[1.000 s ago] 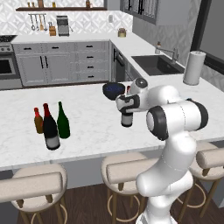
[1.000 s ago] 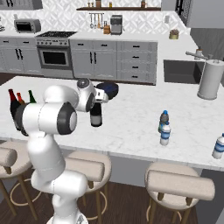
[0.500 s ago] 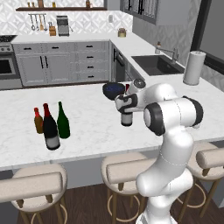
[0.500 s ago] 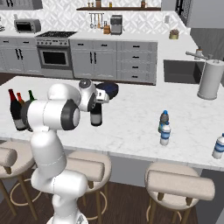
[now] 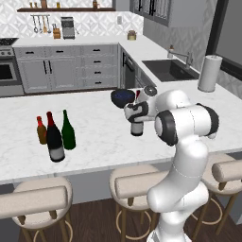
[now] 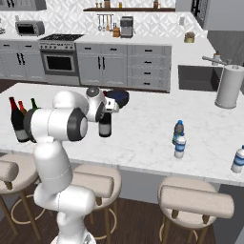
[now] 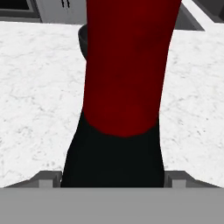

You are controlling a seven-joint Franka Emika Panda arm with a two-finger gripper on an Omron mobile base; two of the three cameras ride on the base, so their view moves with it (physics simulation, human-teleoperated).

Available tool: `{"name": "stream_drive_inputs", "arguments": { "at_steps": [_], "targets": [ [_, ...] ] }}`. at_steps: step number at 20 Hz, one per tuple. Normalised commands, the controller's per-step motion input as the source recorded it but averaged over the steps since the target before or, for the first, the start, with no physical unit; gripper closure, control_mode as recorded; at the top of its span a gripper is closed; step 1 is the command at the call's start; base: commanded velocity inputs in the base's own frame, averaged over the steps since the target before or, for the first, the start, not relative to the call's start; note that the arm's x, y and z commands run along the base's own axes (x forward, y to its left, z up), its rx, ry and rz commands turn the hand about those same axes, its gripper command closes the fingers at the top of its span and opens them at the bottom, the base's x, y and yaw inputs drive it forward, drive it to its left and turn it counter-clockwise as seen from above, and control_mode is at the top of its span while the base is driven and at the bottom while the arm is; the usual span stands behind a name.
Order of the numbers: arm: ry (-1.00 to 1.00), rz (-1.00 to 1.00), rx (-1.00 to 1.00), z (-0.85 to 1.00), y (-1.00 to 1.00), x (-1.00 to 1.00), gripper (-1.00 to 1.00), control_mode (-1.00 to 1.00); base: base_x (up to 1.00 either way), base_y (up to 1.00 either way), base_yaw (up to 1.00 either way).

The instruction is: Move the plastic bottles in the middle to the plastics group, and the glass bottles in the middle to the glass group.

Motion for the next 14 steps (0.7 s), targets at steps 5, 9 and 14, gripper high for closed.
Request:
{"name": "stream_drive_inputs", "arguments": {
  "at_steps": [5, 9, 14],
  "targets": [
    [0.0, 0.01, 0.09, 0.14, 0.05, -0.36, 1.0, -1.0, 0.0, 0.0, 0.0],
    [0.0, 0.08, 0.19, 0.24, 0.23, -0.63, 1.0, -1.0, 0.0, 0.0, 0.0],
    [0.01, 0.17, 0.07, 0.27, 0.4, -0.6, 1.0, -1.0, 0.0, 0.0, 0.0]
  ]
}}
